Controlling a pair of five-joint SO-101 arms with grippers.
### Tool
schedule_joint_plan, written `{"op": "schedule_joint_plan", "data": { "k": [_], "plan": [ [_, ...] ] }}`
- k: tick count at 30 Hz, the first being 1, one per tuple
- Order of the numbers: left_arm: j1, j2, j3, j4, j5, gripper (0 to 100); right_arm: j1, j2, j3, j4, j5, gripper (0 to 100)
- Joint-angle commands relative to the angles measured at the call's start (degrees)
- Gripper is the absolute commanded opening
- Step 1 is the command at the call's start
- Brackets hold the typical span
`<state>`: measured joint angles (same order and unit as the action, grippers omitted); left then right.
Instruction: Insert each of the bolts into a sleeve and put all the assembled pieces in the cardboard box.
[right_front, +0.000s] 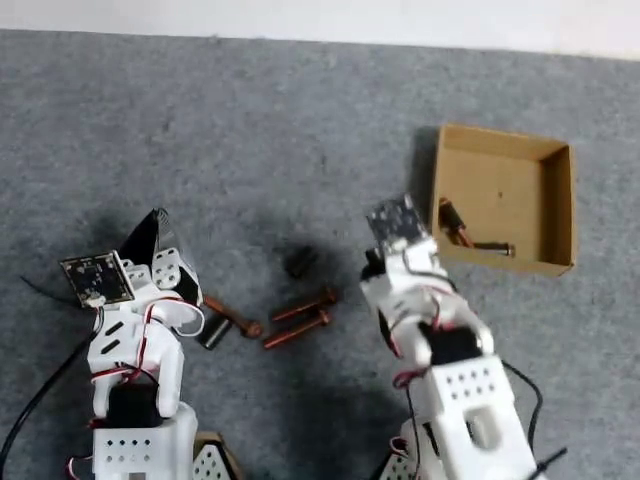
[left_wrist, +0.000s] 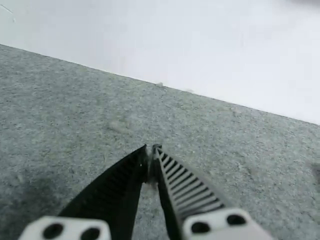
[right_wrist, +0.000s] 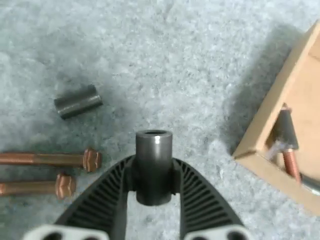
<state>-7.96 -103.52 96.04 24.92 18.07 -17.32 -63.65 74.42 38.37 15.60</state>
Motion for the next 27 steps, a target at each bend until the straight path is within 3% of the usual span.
{"op": "schedule_joint_plan", "data": {
  "k": [1,7,10,15,20,27],
  "plan": [
    [5.14,-0.22,1.19,0.88,-0.53,4,0.57,-9.1,3.21,-1.63,-0.44,0.5],
    [15.34,-0.22,1.19,4.92,-0.7,4,0.57,-12.62,6.9,-1.63,-0.35,0.5],
    [21.32,-0.22,1.19,6.51,-6.68,4,0.57,-12.62,7.52,-1.71,-0.26,0.5],
    [23.08,-0.13,1.19,7.56,-8.79,4,1.71,-12.62,8.4,-4.09,-0.26,0.5],
    [31.96,-0.13,1.19,11.08,-11.52,4,4.79,-12.62,8.66,-6.02,-0.53,0.5],
    [33.8,-0.13,1.19,12.22,-12.57,4,6.46,-12.62,8.75,-6.64,-0.62,0.5]
  ]
}}
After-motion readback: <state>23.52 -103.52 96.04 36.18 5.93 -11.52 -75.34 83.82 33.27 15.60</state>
